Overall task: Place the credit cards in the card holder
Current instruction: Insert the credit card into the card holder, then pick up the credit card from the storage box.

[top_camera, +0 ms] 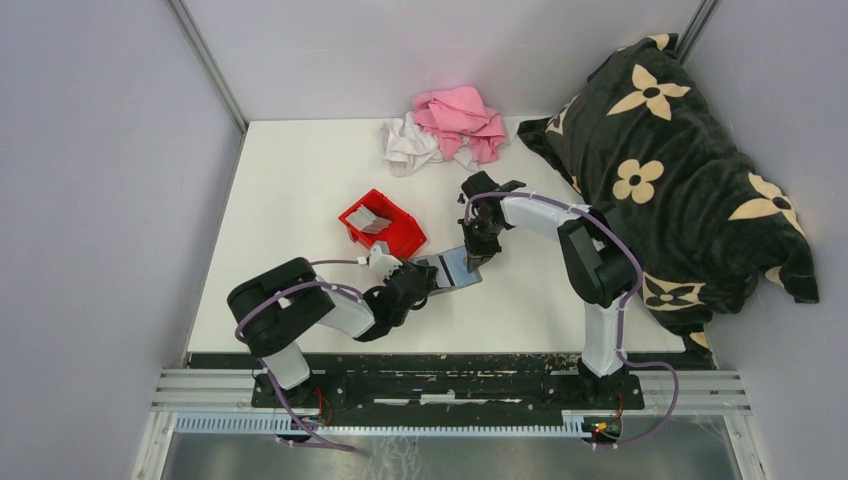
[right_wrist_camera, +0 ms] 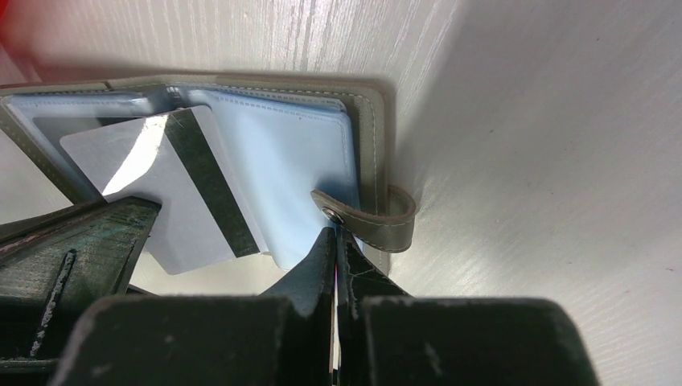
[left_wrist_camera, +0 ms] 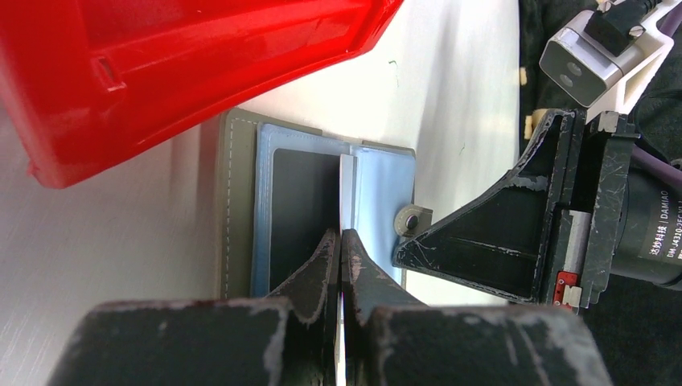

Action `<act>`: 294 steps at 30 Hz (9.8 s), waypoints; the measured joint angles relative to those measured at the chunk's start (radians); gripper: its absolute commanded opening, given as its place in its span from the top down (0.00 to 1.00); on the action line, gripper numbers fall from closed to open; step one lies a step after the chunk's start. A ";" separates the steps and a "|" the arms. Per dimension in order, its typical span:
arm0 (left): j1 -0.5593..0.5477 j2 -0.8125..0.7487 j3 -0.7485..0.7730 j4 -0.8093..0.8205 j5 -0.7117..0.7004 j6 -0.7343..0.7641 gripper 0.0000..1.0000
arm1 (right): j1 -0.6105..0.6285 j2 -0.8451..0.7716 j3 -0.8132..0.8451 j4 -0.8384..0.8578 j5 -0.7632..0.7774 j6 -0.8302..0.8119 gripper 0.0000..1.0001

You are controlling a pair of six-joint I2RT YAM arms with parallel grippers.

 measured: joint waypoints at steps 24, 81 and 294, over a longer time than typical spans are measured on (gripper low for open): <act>-0.009 0.060 0.002 0.060 -0.047 -0.067 0.97 | 0.000 0.007 0.010 -0.013 -0.003 -0.016 0.99; -0.010 0.126 0.243 -0.203 0.095 0.011 0.63 | -0.002 0.004 0.036 -0.057 0.016 -0.025 0.67; 0.664 -0.626 0.219 -0.761 0.315 0.435 0.37 | 0.220 -0.057 0.540 0.008 0.134 -0.211 0.99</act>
